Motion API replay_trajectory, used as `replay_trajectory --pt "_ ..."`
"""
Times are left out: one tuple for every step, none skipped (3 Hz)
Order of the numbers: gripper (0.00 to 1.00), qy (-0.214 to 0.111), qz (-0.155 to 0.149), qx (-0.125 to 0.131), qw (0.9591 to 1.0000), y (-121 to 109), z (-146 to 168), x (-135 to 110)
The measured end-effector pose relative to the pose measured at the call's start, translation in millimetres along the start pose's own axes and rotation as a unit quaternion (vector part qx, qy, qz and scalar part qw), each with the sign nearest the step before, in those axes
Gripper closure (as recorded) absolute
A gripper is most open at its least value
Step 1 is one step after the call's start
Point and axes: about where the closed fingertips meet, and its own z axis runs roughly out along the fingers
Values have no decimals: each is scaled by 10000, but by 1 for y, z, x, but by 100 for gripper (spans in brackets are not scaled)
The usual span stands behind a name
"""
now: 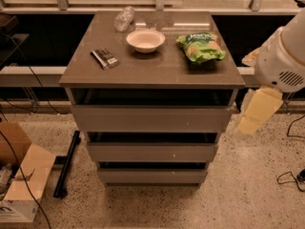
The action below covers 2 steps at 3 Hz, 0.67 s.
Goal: Open top drawer
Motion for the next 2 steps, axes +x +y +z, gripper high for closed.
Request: replay_trajectory --pt "0 -422 307 -206 9984 -2 41 15" --pt "0 -539 365 -272 9975 -3 50 15"
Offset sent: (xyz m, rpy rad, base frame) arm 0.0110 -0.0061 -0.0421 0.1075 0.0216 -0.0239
